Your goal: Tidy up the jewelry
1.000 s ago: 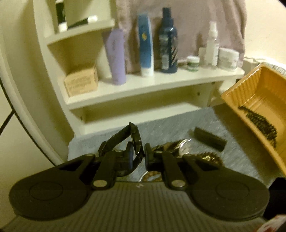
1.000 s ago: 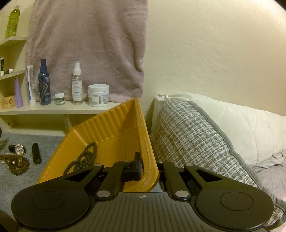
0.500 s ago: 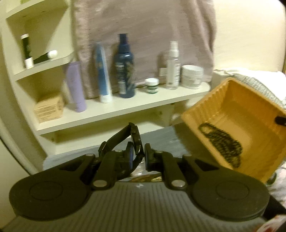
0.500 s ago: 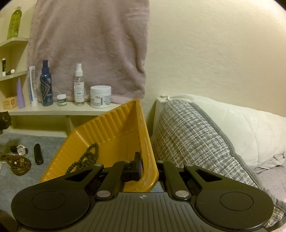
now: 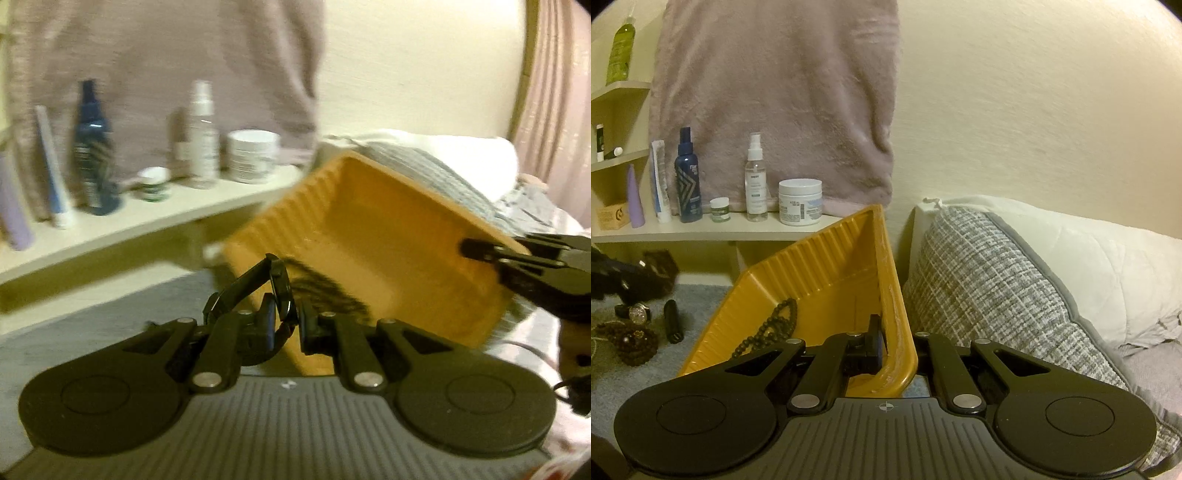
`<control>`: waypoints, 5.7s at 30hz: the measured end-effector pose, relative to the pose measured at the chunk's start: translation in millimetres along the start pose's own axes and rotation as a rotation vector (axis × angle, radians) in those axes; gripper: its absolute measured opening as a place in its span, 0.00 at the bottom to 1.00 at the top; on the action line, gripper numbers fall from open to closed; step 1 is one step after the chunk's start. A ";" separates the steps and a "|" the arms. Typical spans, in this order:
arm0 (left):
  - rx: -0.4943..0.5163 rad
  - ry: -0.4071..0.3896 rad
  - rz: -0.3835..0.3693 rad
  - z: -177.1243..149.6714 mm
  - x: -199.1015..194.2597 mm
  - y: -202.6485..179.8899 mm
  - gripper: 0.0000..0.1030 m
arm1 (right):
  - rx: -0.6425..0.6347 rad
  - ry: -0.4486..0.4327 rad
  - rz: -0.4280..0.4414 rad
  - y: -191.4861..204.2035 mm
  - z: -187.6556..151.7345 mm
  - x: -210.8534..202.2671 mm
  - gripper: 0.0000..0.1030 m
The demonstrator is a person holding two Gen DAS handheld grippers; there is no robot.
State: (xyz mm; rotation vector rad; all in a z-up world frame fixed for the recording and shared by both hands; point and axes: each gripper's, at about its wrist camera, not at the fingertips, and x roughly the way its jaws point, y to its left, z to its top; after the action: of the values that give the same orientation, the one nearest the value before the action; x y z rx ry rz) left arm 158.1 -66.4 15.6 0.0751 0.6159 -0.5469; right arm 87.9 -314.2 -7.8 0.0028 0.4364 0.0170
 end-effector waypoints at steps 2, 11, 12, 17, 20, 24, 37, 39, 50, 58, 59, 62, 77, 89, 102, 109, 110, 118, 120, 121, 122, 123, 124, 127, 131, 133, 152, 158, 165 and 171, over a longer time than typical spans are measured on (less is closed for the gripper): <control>0.011 0.013 -0.035 0.1 6.4 -11.0 0.11 | 0.003 0.000 0.000 0.3 -0.3 -0.6 0.05; 0.026 0.047 -0.123 -6.3 25.2 -39.3 0.11 | 0.012 0.001 0.001 -0.9 0.0 0.1 0.05; 0.026 0.051 -0.129 -7.0 26.5 -40.0 0.11 | 0.012 0.002 0.000 -0.9 -0.1 0.1 0.05; 0.021 0.069 -0.168 -11.6 33.8 -46.2 0.11 | 0.020 0.007 -0.003 -1.8 -1.1 0.4 0.05; 0.024 0.080 -0.173 -15.1 37.5 -49.0 0.11 | 0.020 0.008 -0.005 -1.8 -1.7 0.5 0.05; 0.024 0.103 -0.177 -19.1 43.0 -49.9 0.15 | 0.020 0.007 -0.005 -1.7 -1.8 0.4 0.05; -0.029 0.006 -0.024 -28.3 2.1 -19.2 0.20 | 0.020 0.011 -0.008 -1.3 -2.5 2.5 0.05; -0.048 0.007 0.027 -33.7 -5.6 -6.2 0.20 | 0.021 0.012 -0.008 -1.5 -2.8 2.0 0.05; -0.105 0.029 0.266 -62.7 -28.8 72.3 0.24 | 0.021 0.016 -0.014 -3.4 -3.9 3.6 0.05; 0.000 0.051 0.308 -57.8 -10.4 110.0 0.29 | 0.021 0.015 -0.017 -2.9 -4.0 3.4 0.05; 0.017 0.052 0.304 -56.5 -7.0 113.8 0.30 | 0.021 0.013 -0.018 -2.5 -4.5 3.1 0.05; 0.067 0.065 0.287 -54.4 1.9 118.7 0.34 | 0.020 0.012 -0.021 -1.5 -5.3 2.8 0.05; 0.173 0.234 0.158 -38.8 47.6 138.7 0.26 | 0.024 0.023 -0.028 -4.1 -7.2 5.3 0.05; 0.220 0.223 0.175 -36.4 32.3 126.9 0.08 | 0.019 0.022 -0.027 -3.6 -6.2 5.0 0.05; 0.187 0.127 0.193 -12.2 -0.2 114.0 0.08 | 0.008 0.017 -0.025 1.1 -4.6 2.9 0.05; 0.172 0.082 0.153 6.2 -9.2 91.1 0.08 | -0.001 0.013 -0.019 3.4 -2.7 0.9 0.05; 0.173 0.077 0.146 8.4 -10.0 87.5 0.08 | -0.001 0.013 -0.018 3.6 -2.4 0.8 0.05; 0.169 0.027 0.033 23.4 -8.4 50.0 0.08 | 0.000 0.010 -0.016 4.4 -1.3 0.1 0.05; 0.169 0.020 -0.004 25.6 -5.2 38.2 0.08 | 0.002 0.011 -0.016 4.4 -1.2 -0.2 0.05; 0.171 0.019 -0.020 26.1 -2.6 31.7 0.08 | 0.003 0.010 -0.016 4.3 -1.5 -0.7 0.05; 0.173 0.019 -0.038 26.1 0.3 25.2 0.08 | 0.003 0.010 -0.016 4.3 -1.6 -0.9 0.05; 0.174 0.021 -0.053 25.7 3.3 19.4 0.08 | 0.004 0.009 -0.015 4.3 -1.7 -1.0 0.05; 0.176 0.025 -0.068 24.9 6.8 12.9 0.08 | 0.006 0.009 -0.015 4.2 -1.7 -1.1 0.05; 0.182 0.038 -0.106 21.4 18.4 -3.6 0.08 | 0.009 0.008 -0.013 3.8 -2.1 -1.1 0.05; 0.181 0.053 -0.145 17.1 33.2 -21.4 0.08 | 0.012 0.010 -0.011 2.9 -2.5 -0.6 0.05; 0.181 0.063 -0.157 15.1 38.4 -27.1 0.08 | 0.015 0.010 -0.012 2.9 -2.6 -0.5 0.05; 0.169 0.087 -0.187 4.7 64.6 -46.2 0.15 | 0.027 0.015 -0.011 0.8 -3.4 -0.1 0.05; 0.151 0.039 -0.097 1.2 40.2 -27.6 0.21 | 0.032 0.017 -0.014 -0.7 -6.0 -0.9 0.05; 0.081 0.039 0.116 -25.3 4.5 19.9 0.25 | 0.032 0.018 -0.018 1.1 -7.0 -3.2 0.05; -0.011 0.051 0.231 -50.5 -15.7 56.7 0.25 | 0.033 0.020 -0.020 1.7 -7.4 -3.4 0.05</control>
State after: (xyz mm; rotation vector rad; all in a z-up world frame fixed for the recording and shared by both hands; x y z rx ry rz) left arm 149.6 0.8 -22.1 0.1480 0.6499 -0.3188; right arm 81.7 -312.6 -13.1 0.0306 0.4563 -0.0099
